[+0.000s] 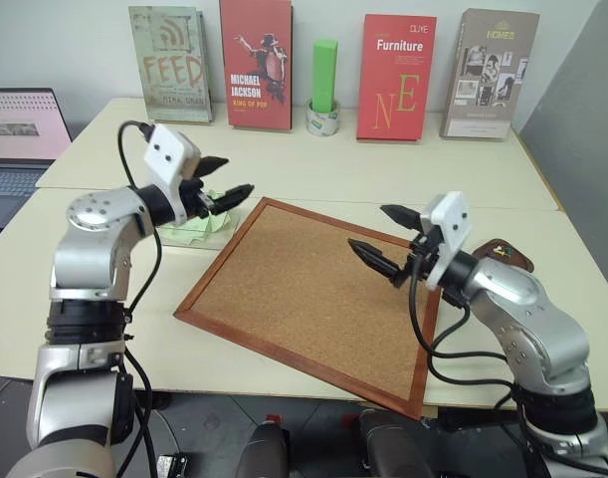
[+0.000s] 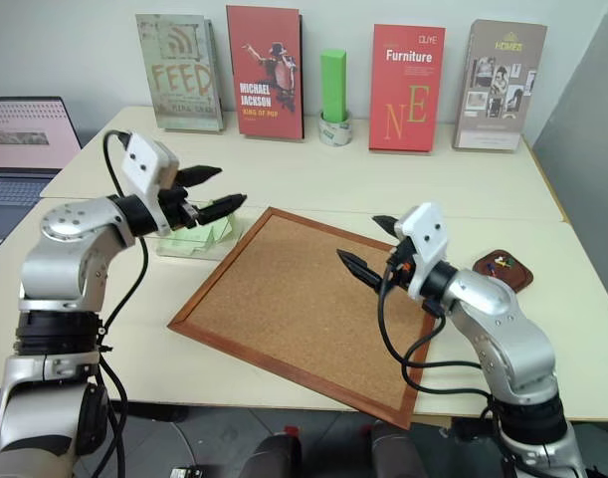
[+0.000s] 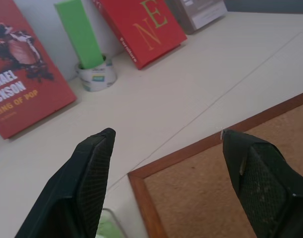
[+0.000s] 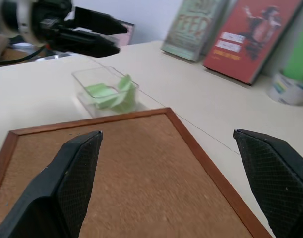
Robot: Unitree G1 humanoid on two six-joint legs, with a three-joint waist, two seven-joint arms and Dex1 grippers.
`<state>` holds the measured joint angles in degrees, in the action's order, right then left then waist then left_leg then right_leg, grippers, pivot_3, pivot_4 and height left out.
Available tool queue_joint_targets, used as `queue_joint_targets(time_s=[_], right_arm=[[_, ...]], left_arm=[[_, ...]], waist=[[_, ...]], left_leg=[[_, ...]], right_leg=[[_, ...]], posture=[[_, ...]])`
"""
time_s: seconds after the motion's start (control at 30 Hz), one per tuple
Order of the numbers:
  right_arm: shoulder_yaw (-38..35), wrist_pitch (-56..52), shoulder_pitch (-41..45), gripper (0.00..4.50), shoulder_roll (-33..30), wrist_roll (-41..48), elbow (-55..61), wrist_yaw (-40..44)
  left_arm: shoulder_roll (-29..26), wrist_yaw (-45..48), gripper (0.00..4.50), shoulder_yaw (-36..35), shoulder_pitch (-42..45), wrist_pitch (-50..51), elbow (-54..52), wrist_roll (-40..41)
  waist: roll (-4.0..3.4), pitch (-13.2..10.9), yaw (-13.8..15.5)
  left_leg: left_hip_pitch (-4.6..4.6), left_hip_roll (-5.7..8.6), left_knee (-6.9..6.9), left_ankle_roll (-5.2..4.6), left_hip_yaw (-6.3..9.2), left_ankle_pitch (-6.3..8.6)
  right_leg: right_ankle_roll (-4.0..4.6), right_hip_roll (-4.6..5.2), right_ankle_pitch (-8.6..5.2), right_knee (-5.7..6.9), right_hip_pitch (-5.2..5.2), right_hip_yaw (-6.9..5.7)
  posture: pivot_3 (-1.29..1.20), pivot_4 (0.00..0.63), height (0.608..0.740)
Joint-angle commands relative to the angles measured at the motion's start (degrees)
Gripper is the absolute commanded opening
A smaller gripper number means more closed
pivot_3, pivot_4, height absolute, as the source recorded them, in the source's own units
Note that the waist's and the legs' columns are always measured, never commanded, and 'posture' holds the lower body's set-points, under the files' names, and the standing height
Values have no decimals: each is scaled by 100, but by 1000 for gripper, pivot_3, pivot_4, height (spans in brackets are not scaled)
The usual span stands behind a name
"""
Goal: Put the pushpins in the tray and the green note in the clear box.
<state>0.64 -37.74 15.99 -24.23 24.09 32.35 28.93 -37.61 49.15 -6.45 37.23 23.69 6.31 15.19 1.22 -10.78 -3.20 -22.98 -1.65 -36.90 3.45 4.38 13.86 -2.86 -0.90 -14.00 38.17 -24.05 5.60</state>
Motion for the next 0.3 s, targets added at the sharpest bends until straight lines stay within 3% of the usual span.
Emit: queue_joint_targets(time_s=[0.03,0.3], right_arm=[[-265,-53,-487,4500,-226,160,666,-5],[-573,-147,-572,4500,-1039,469,712,498]], left_arm=[[72,196,3656,198,-360,182,-718,269],[-208,1219,3656,704,-622,63,-867,406]], waist=[[0,0,-9],[1,0,-16]], left_leg=[[2,0,0,0,0,0],[11,-1,-7,-3,-8,-2]], right_leg=[[0,0,0,0,1,1],[-1,-2,1,-1,6,6]], posture=[[0,150,740],[0,150,740]])
